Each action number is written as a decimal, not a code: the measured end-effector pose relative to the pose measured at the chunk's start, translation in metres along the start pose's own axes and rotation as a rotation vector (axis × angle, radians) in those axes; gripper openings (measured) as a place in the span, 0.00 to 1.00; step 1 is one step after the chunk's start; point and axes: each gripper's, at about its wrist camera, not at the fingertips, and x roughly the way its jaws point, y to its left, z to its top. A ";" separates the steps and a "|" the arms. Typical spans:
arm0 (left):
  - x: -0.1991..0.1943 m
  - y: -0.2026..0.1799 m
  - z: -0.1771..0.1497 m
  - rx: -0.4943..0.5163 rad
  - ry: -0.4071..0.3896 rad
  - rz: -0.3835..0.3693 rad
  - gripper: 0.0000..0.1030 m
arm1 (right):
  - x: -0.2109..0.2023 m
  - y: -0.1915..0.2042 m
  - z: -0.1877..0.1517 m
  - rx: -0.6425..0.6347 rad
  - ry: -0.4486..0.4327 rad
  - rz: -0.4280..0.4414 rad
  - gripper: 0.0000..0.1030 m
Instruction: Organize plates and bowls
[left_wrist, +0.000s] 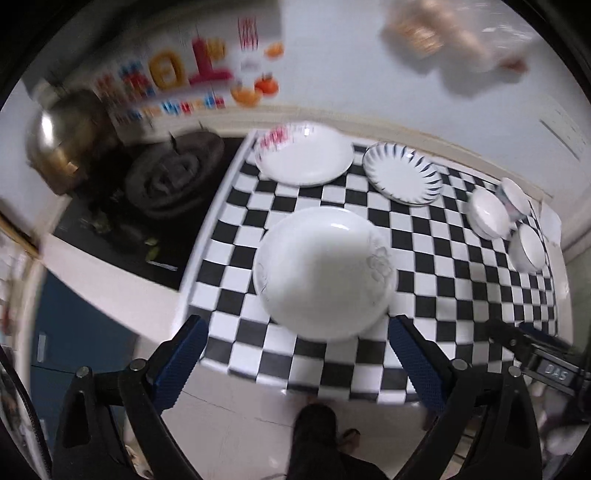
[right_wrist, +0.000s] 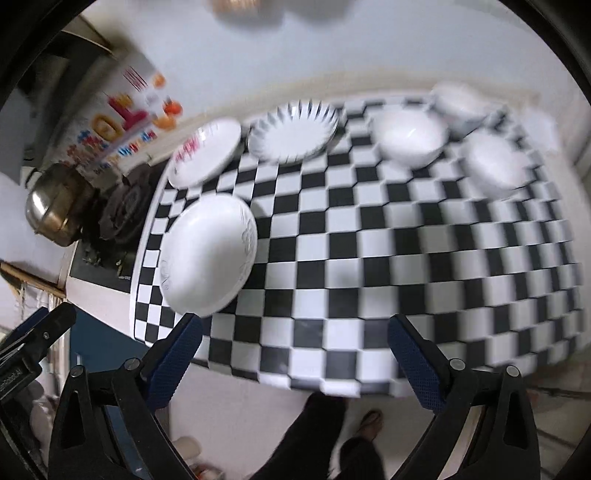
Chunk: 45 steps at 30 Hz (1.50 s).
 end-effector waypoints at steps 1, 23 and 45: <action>0.021 0.010 0.011 -0.014 0.038 -0.019 0.86 | 0.022 0.004 0.012 0.010 0.031 0.002 0.97; 0.216 0.057 0.069 0.015 0.415 -0.170 0.23 | 0.216 0.054 0.086 0.074 0.395 0.101 0.17; 0.173 0.048 0.079 0.009 0.356 -0.154 0.21 | 0.185 0.032 0.091 0.019 0.359 0.130 0.16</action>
